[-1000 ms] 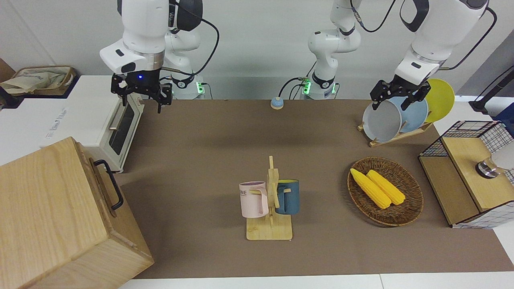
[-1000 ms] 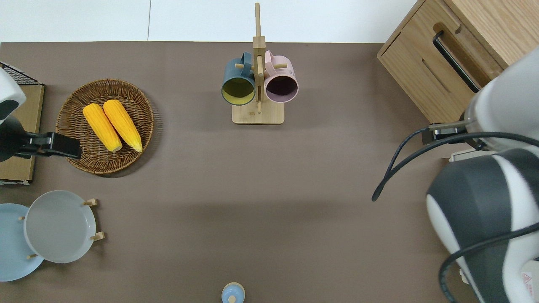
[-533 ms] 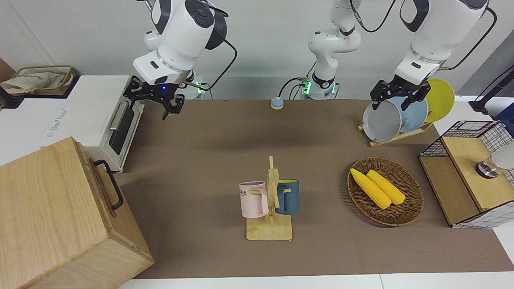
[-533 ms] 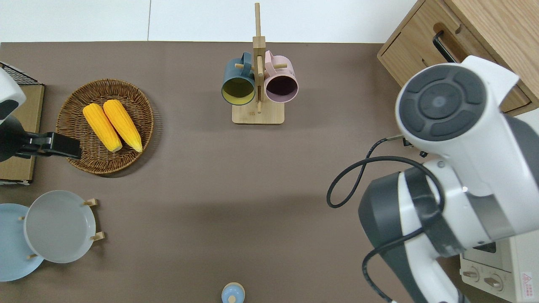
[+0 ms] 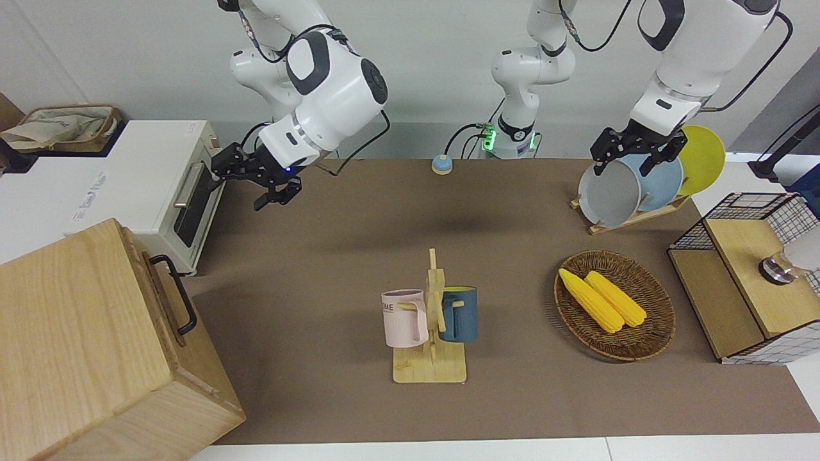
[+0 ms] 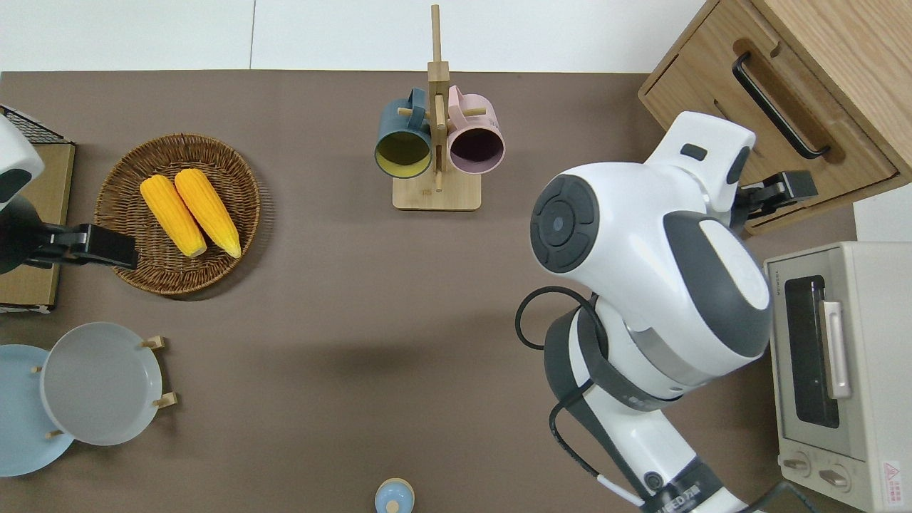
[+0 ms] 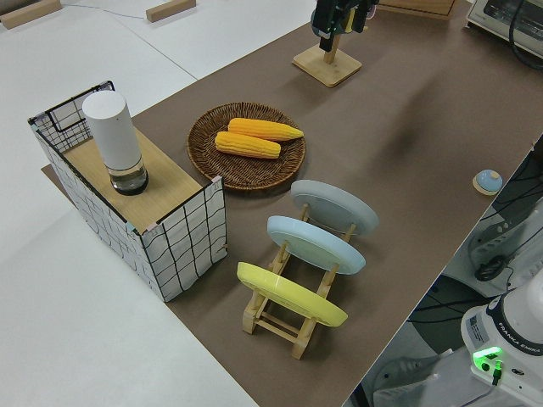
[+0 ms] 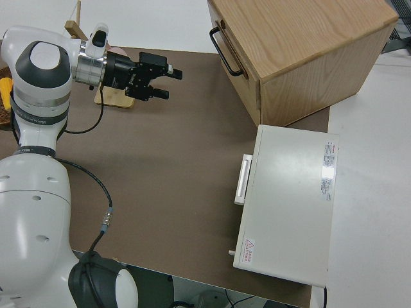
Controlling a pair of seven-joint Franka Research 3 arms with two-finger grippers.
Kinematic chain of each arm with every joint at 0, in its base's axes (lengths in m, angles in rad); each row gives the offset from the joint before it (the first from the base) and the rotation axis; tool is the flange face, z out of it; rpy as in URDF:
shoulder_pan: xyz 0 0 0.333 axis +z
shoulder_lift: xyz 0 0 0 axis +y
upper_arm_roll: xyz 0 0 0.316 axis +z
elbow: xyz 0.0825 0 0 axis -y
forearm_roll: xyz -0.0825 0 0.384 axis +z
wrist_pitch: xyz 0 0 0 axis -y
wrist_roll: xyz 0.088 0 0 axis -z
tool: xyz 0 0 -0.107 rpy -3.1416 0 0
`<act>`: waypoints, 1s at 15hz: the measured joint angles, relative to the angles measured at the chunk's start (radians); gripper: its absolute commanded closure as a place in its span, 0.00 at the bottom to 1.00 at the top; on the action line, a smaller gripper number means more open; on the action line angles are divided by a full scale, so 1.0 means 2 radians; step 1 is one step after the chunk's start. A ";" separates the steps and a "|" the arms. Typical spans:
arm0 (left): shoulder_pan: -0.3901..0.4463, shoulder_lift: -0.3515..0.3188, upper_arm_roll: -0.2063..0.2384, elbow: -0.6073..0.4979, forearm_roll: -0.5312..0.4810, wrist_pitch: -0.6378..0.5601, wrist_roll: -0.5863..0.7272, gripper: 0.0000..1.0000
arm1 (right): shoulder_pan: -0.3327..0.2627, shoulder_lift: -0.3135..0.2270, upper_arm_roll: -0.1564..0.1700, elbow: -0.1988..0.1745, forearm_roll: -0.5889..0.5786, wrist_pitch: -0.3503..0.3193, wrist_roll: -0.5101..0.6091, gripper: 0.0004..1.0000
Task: Slide drawer open with right arm
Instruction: 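Raise the right arm and reach the right gripper toward the drawer handle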
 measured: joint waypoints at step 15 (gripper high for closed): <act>0.000 0.000 0.000 0.000 0.000 0.000 0.000 0.01 | -0.040 0.028 -0.009 -0.139 -0.287 0.144 0.062 0.01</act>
